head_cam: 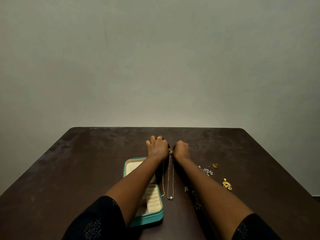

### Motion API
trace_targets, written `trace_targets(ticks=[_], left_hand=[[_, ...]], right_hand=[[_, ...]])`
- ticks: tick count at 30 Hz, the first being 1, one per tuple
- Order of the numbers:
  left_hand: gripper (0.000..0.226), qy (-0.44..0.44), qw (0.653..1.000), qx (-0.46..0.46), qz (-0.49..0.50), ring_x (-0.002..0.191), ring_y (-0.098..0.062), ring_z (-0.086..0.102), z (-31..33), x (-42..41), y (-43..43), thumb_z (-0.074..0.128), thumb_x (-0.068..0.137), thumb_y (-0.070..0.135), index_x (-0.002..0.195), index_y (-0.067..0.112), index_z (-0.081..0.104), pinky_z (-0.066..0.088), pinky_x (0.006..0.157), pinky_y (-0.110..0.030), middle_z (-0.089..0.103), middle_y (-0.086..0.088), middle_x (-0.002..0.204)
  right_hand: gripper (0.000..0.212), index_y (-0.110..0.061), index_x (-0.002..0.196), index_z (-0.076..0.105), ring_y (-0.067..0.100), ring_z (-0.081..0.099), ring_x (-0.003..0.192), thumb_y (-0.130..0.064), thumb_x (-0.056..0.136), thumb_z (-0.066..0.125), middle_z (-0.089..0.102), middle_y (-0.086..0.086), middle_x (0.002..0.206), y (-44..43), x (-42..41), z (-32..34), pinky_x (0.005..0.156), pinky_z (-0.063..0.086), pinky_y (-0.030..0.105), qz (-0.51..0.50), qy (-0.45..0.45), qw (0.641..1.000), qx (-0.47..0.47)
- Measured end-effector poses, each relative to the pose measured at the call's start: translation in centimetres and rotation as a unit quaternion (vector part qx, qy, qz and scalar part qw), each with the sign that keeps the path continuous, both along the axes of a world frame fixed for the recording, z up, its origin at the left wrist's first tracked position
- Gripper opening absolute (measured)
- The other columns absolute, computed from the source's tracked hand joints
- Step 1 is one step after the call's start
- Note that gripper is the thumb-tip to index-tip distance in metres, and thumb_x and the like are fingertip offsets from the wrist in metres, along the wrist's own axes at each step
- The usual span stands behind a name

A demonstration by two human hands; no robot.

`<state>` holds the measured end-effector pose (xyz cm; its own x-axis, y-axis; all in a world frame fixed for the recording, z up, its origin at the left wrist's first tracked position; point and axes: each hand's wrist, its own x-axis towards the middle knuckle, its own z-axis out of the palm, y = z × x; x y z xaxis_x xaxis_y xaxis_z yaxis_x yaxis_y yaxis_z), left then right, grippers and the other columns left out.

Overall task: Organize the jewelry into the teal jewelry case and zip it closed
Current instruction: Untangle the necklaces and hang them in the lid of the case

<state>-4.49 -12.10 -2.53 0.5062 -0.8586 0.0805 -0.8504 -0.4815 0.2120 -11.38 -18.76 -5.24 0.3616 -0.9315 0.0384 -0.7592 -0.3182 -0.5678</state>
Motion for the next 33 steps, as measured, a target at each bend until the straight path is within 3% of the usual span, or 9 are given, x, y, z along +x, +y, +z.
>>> trace_targets(ticks=[6,11,14,18,20,24,27,30,33], left_hand=[[0.030,0.030,0.999,0.020,0.017,0.123,-0.029,0.031,-0.4,-0.6,-0.2,0.048,0.095,0.029,0.119,0.021,0.063,0.027,0.097,-0.040,0.045,-0.007,0.135],[0.034,0.078,0.996,0.016,0.032,0.125,-0.030,0.031,0.2,-1.1,0.3,0.051,0.092,0.039,0.121,0.023,0.063,0.028,0.098,-0.042,0.047,-0.009,0.134],[0.033,0.135,0.989,-0.005,0.059,0.125,-0.030,0.036,0.8,-1.2,0.5,0.056,0.088,0.045,0.107,0.020,0.068,0.029,0.097,-0.041,0.058,-0.010,0.124],[0.025,0.247,0.967,-0.058,0.027,0.106,-0.028,0.058,1.5,-1.2,1.7,0.059,0.088,0.036,0.072,0.018,0.064,0.038,0.096,-0.039,0.067,-0.011,0.096],[0.019,0.355,0.927,-0.119,-0.019,0.089,-0.024,0.062,2.0,-1.4,2.8,0.056,0.090,0.020,0.078,0.012,0.068,0.046,0.083,-0.033,0.067,-0.014,0.088],[0.028,0.585,0.779,-0.218,-0.062,0.047,-0.001,0.049,3.6,-3.0,5.0,0.038,0.098,0.009,0.077,0.008,0.056,0.042,0.049,-0.012,0.052,-0.003,0.069],[0.035,0.692,0.686,-0.220,-0.053,0.051,-0.007,0.034,4.2,-3.8,6.1,0.032,0.102,0.027,0.077,0.014,0.053,0.035,0.057,-0.019,0.044,0.002,0.065],[0.050,0.734,0.654,-0.180,-0.026,0.047,-0.008,0.028,5.0,-4.5,7.3,0.024,0.100,0.046,0.074,0.015,0.052,0.032,0.050,-0.019,0.039,0.004,0.055],[0.059,0.764,0.628,-0.148,-0.012,0.035,-0.004,0.035,6.0,-5.4,8.1,0.019,0.099,0.052,0.079,0.009,0.054,0.026,0.035,-0.012,0.051,0.003,0.049]], right_hand=[[0.023,0.006,0.090,0.062,0.039,0.057,0.110,-0.015,0.089,0.053,0.059,0.028,0.117,0.2,-0.3,0.8,0.086,0.047,0.038,0.080,0.062,0.995,-0.012],[0.022,0.005,0.095,0.066,0.035,0.058,0.109,-0.007,0.090,0.048,0.064,0.024,0.115,-0.3,-0.8,2.9,0.082,0.045,0.034,0.091,0.020,0.994,0.049],[0.031,-0.013,0.059,0.050,0.029,0.057,0.084,-0.001,0.087,0.046,0.064,0.025,0.094,-0.2,-1.5,4.1,0.061,0.036,0.029,0.113,-0.012,0.991,0.070],[0.033,-0.011,0.060,0.046,0.021,0.046,0.059,0.006,0.087,0.037,0.051,0.011,0.065,0.7,-3.1,5.5,0.052,0.034,0.026,0.117,-0.130,0.972,0.157],[0.032,-0.010,0.063,0.047,0.021,0.048,0.060,0.007,0.088,0.035,0.050,0.011,0.065,1.4,-3.8,6.2,0.056,0.038,0.028,0.123,-0.176,0.957,0.195],[0.037,-0.007,0.060,0.047,0.019,0.044,0.055,0.012,0.087,0.031,0.048,0.013,0.061,3.0,-5.4,8.0,0.055,0.035,0.027,0.156,-0.237,0.930,0.233],[0.036,-0.007,0.061,0.047,0.016,0.044,0.054,0.011,0.087,0.032,0.048,0.010,0.060,4.5,-6.2,9.9,0.057,0.039,0.027,0.170,-0.258,0.920,0.243],[0.031,-0.007,0.063,0.046,0.018,0.044,0.052,0.005,0.089,0.033,0.044,0.009,0.060,5.9,-6.7,11.6,0.057,0.040,0.029,0.153,-0.275,0.917,0.243],[0.027,-0.008,0.066,0.044,0.016,0.035,0.050,-0.003,0.091,0.036,0.040,0.006,0.061,7.0,-7.2,13.1,0.051,0.034,0.027,0.129,-0.271,0.929,0.216]])
